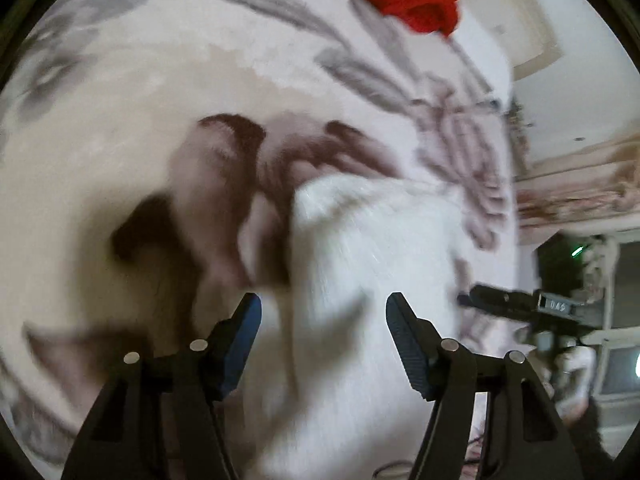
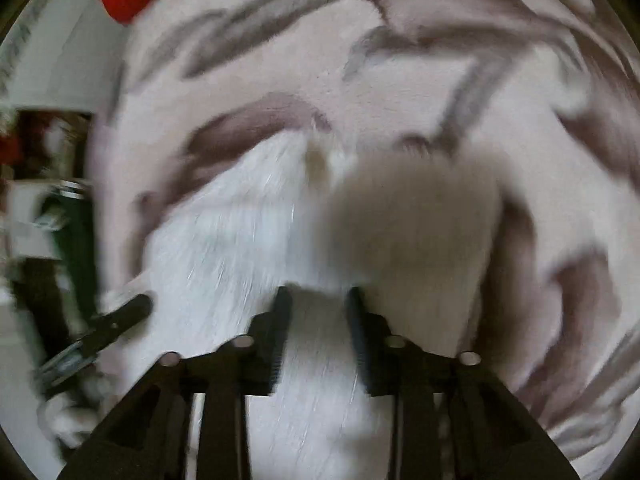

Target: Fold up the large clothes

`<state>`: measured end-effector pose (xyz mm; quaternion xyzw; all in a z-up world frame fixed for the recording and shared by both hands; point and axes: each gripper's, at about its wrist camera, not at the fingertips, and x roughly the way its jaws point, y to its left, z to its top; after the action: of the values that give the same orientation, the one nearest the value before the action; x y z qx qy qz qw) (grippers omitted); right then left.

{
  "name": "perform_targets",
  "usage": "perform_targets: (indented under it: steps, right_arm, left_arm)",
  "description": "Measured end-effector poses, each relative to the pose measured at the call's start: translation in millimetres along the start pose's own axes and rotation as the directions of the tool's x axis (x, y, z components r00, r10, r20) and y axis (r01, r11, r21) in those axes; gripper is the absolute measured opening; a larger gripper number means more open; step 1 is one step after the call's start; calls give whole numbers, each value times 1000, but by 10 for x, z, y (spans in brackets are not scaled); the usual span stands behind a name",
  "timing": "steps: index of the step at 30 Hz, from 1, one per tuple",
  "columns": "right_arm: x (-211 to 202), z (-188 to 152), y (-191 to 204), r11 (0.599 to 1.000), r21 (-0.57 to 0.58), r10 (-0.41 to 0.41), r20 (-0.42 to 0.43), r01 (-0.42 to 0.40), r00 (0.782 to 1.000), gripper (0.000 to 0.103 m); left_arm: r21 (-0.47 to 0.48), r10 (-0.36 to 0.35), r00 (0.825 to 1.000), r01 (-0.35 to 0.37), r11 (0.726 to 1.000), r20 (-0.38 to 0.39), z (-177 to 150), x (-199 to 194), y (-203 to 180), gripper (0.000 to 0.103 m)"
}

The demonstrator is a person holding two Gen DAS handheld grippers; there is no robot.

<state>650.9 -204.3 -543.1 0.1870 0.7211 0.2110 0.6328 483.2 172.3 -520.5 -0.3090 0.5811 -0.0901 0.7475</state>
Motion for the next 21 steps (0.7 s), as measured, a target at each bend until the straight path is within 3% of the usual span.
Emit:
perform_targets:
  steps: [1, 3, 7, 10, 14, 15, 16, 17, 18, 19, 20, 21]
  right_arm:
    - [-106, -164, -75, 998, 16, 55, -7, -55, 998, 67]
    - [-304, -663, -274, 991, 55, 126, -36, -123, 991, 69]
    - [-381, -1736, -659, 979, 151, 153, -99, -137, 983, 70]
    - [-92, -2573, -864, 956, 262, 185, -178, -135, 966, 70]
    - [519, -3417, -905, 924, 356, 239, -250, -140, 938, 70]
    - [673, -3547, -883, 920, 366, 247, -268, -139, 931, 70]
    - [781, -3609, -854, 916, 373, 259, -268, -148, 928, 70]
    - [885, -3649, -797, 915, 372, 265, -256, -158, 930, 70]
    - [924, -3677, -752, 922, 356, 240, -222, -150, 945, 68]
    - [926, -3696, -710, 929, 347, 205, -187, -130, 961, 44]
    - [891, -3747, -716, 932, 349, 163, -167, -97, 972, 31]
    - [814, -3788, -758, 921, 379, 144, -127, -86, 981, 26]
  left_arm:
    - [-12, -15, 1000, 16, 1000, 10, -80, -103, -17, 70]
    - [-61, -21, 1000, 22, 998, 16, -461, -363, 26, 71]
    - [-147, 64, 998, -68, 987, -30, -1219, -485, 137, 71]
    - [-195, 109, 987, -130, 972, -116, -1857, -311, 360, 71]
    - [-199, 126, 980, -156, 968, -154, -2325, -9, 556, 71]
    - [-175, 157, 978, -179, 968, -137, -2393, 53, 555, 68]
    - [-140, 176, 978, -190, 972, -109, -2442, 81, 509, 46]
    - [-119, 174, 980, -184, 976, -92, -2479, 61, 467, 41]
    - [-103, 165, 984, -171, 980, -64, -2517, 17, 411, 34]
    - [-93, 140, 989, -144, 985, -44, -2555, -42, 364, 29]
    - [-87, 113, 993, -116, 989, -36, -2601, -93, 341, 29]
    - [-86, 91, 995, -93, 992, -35, -2650, -111, 335, 29]
